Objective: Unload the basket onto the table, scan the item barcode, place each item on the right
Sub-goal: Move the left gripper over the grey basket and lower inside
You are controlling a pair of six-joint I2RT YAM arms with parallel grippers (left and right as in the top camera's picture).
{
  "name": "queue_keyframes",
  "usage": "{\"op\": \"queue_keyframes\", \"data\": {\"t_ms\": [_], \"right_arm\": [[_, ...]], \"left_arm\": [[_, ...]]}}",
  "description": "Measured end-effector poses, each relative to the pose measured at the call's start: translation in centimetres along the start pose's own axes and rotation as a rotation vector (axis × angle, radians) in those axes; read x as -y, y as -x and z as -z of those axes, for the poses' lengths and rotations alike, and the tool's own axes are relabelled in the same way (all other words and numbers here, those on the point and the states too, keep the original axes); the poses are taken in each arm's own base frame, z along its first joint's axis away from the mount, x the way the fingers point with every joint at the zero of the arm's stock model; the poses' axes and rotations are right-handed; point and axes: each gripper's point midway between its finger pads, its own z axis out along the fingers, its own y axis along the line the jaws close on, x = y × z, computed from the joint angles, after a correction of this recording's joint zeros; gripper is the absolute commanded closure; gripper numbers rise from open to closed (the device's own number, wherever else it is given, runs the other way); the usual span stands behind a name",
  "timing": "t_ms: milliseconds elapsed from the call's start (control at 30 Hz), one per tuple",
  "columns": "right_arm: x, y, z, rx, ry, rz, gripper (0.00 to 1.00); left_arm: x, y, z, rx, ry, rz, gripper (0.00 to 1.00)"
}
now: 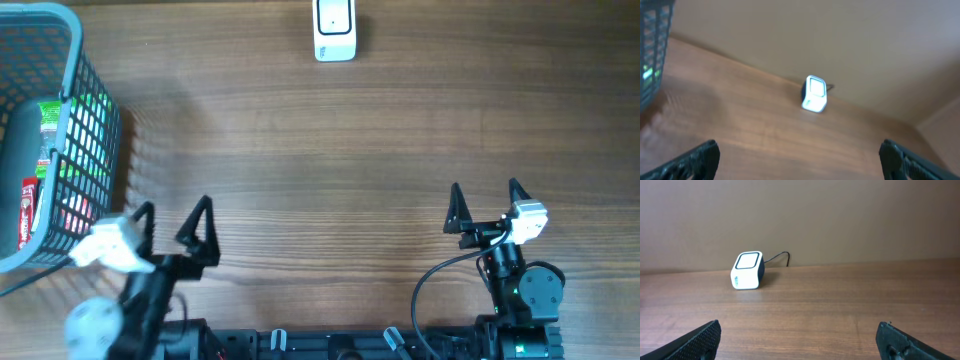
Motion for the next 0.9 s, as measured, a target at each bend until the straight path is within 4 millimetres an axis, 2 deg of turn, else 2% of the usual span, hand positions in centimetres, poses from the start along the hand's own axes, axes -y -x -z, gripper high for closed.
{"op": "queue_keyframes", "data": {"t_ms": [100, 233, 333, 400, 500, 633, 800, 900], "right_arm": [[0.0, 0.0, 0.0, 0.001, 0.0, 0.0, 0.0], [0.0, 0.0, 0.0, 0.001, 0.0, 0.0, 0.0], [0.0, 0.0, 0.0, 0.0, 0.0, 0.0, 0.0], [0.0, 0.0, 0.0, 0.0, 0.0, 0.0, 0.0], [0.0, 0.0, 0.0, 0.0, 0.0, 0.0, 0.0], [0.0, 0.0, 0.0, 0.0, 0.0, 0.0, 0.0], [0.0, 0.0, 0.0, 0.0, 0.0, 0.0, 0.0], [0.0, 0.0, 0.0, 0.0, 0.0, 0.0, 0.0]], "left_arm": [[2.9, 3.9, 2.1, -0.112, 0.016, 0.018, 0.0], [5.4, 8.3, 2.0, -0.209, 0.028, -0.003, 0.0], [6.7, 11.3, 0.6, -0.247, 0.028, -0.043, 0.0], [7.3, 13.8, -1.3, -0.238, 0.023, -0.075, 0.0], [7.2, 15.9, -4.0, -0.212, 0.04, -0.121, 0.0], [4.2, 16.7, -6.9, -0.203, 0.176, -0.152, 0.0], [-2.4, 16.6, -9.2, -0.248, 0.428, -0.135, 0.0], [-6.9, 17.4, -10.7, -0.241, 0.552, -0.099, 0.0]]}}
